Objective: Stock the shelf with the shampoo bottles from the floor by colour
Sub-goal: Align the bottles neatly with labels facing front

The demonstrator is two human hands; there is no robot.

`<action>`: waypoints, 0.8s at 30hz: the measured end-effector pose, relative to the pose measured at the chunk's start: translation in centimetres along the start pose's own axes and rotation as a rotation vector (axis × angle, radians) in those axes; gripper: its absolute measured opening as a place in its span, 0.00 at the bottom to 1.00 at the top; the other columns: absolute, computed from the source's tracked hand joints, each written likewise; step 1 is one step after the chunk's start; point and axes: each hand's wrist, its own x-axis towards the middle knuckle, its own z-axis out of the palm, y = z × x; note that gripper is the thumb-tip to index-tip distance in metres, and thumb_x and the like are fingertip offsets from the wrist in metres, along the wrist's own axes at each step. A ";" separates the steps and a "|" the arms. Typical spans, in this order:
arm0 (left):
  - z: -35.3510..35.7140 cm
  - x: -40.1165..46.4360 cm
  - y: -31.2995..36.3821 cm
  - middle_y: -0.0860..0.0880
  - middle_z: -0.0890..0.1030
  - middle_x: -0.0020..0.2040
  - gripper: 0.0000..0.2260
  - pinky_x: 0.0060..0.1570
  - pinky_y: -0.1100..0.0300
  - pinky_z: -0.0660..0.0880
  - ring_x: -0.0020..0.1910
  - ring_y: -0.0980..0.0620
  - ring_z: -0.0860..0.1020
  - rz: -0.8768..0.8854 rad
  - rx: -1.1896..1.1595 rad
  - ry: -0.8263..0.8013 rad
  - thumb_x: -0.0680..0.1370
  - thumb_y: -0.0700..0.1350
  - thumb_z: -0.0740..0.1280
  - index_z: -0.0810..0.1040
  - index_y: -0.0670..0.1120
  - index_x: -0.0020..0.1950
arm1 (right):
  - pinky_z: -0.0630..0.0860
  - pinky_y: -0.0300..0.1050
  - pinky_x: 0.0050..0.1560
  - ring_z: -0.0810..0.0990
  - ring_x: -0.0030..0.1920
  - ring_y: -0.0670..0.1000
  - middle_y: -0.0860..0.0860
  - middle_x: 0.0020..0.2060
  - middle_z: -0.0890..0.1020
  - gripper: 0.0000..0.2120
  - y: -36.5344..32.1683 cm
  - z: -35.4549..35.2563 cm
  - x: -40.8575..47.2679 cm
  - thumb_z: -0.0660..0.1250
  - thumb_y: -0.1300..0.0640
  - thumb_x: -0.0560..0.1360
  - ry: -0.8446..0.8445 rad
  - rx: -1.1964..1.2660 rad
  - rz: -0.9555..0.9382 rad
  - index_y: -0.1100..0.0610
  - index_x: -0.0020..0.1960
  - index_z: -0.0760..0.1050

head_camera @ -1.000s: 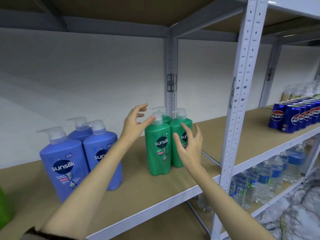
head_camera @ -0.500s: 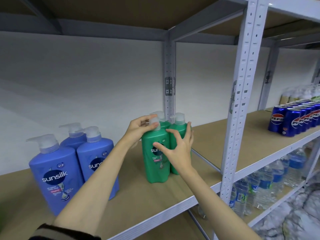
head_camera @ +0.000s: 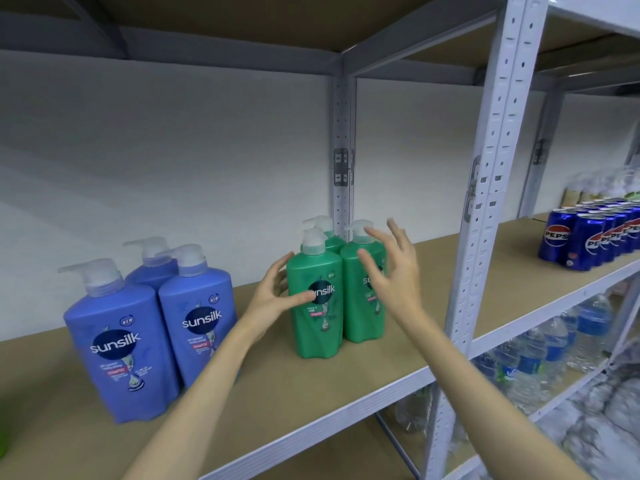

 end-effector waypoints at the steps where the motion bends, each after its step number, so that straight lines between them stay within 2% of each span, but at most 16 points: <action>1: 0.0 -0.2 -0.6 0.52 0.73 0.62 0.35 0.48 0.72 0.74 0.59 0.56 0.73 -0.029 -0.002 -0.010 0.67 0.33 0.73 0.63 0.48 0.70 | 0.55 0.64 0.71 0.60 0.73 0.53 0.50 0.70 0.67 0.16 -0.4 -0.8 1.3 0.66 0.51 0.75 -0.042 -0.002 -0.054 0.46 0.62 0.73; 4: 0.3 -0.7 -1.9 0.49 0.74 0.64 0.35 0.52 0.69 0.75 0.61 0.53 0.74 -0.079 -0.058 -0.025 0.63 0.33 0.75 0.66 0.45 0.67 | 0.55 0.65 0.71 0.64 0.70 0.47 0.47 0.66 0.73 0.15 -2.5 -1.6 5.6 0.64 0.52 0.76 -0.353 -0.033 -0.145 0.46 0.63 0.73; 6: 0.3 -0.7 -2.5 0.46 0.73 0.66 0.38 0.58 0.63 0.74 0.63 0.50 0.73 -0.100 -0.102 -0.024 0.60 0.35 0.78 0.67 0.43 0.67 | 0.55 0.60 0.73 0.64 0.70 0.46 0.45 0.66 0.73 0.17 -3.8 -1.0 7.5 0.64 0.51 0.76 -0.590 -0.074 -0.164 0.46 0.64 0.72; 8: 0.3 -0.6 -2.7 0.45 0.73 0.66 0.35 0.60 0.61 0.73 0.65 0.49 0.72 -0.098 -0.113 -0.013 0.63 0.32 0.75 0.67 0.42 0.68 | 0.56 0.53 0.74 0.65 0.70 0.46 0.46 0.67 0.72 0.17 -4.5 -0.2 8.5 0.64 0.52 0.76 -0.776 -0.102 -0.166 0.46 0.65 0.72; 12: 0.4 -0.8 -2.6 0.46 0.73 0.66 0.32 0.64 0.55 0.71 0.65 0.50 0.72 -0.097 -0.118 -0.012 0.66 0.29 0.71 0.66 0.44 0.67 | 0.62 0.48 0.72 0.70 0.66 0.44 0.47 0.66 0.74 0.13 -4.9 0.0 9.1 0.63 0.55 0.77 -0.959 -0.036 -0.085 0.45 0.60 0.74; 14: 0.6 -1.0 -2.6 0.47 0.74 0.64 0.31 0.63 0.56 0.72 0.63 0.51 0.73 -0.090 -0.118 -0.002 0.67 0.29 0.71 0.66 0.44 0.67 | 0.65 0.46 0.69 0.71 0.66 0.46 0.47 0.65 0.75 0.13 -4.9 -0.1 9.1 0.63 0.55 0.77 -0.966 -0.024 -0.080 0.43 0.59 0.74; 17: 1.0 -1.2 -2.5 0.49 0.76 0.60 0.28 0.58 0.63 0.74 0.58 0.56 0.76 -0.058 -0.098 0.001 0.67 0.29 0.71 0.68 0.46 0.63 | 0.68 0.36 0.62 0.74 0.61 0.49 0.48 0.61 0.76 0.10 -4.9 0.9 8.5 0.64 0.51 0.75 -0.894 -0.058 -0.106 0.44 0.56 0.76; 18: 1.0 -1.3 -2.4 0.49 0.76 0.60 0.28 0.56 0.66 0.75 0.56 0.58 0.76 -0.046 -0.090 0.000 0.67 0.29 0.71 0.68 0.46 0.63 | 0.67 0.38 0.63 0.75 0.58 0.50 0.49 0.58 0.77 0.09 -4.8 1.7 8.1 0.66 0.48 0.74 -0.822 -0.062 -0.106 0.44 0.53 0.78; 20: 1.0 -1.3 -2.2 0.47 0.75 0.62 0.29 0.52 0.69 0.75 0.56 0.60 0.75 -0.014 -0.048 0.005 0.67 0.30 0.72 0.67 0.47 0.64 | 0.60 0.53 0.70 0.75 0.50 0.50 0.51 0.52 0.78 0.08 -4.7 3.2 7.3 0.67 0.42 0.69 -0.630 -0.094 -0.137 0.44 0.45 0.77; 21: 1.0 -1.4 -2.1 0.47 0.74 0.63 0.31 0.52 0.69 0.75 0.57 0.60 0.75 0.010 -0.014 0.015 0.67 0.31 0.72 0.66 0.49 0.65 | 0.56 0.56 0.71 0.74 0.47 0.49 0.52 0.50 0.78 0.08 -4.7 3.8 7.0 0.68 0.41 0.68 -0.560 -0.119 -0.153 0.44 0.42 0.76; 24: 1.1 -1.6 -1.7 0.54 0.72 0.63 0.40 0.55 0.67 0.74 0.60 0.61 0.74 0.112 0.113 0.060 0.66 0.35 0.76 0.59 0.59 0.68 | 0.55 0.57 0.71 0.73 0.45 0.48 0.52 0.48 0.78 0.09 -5.0 4.1 6.9 0.69 0.41 0.68 -0.497 -0.161 -0.172 0.46 0.42 0.77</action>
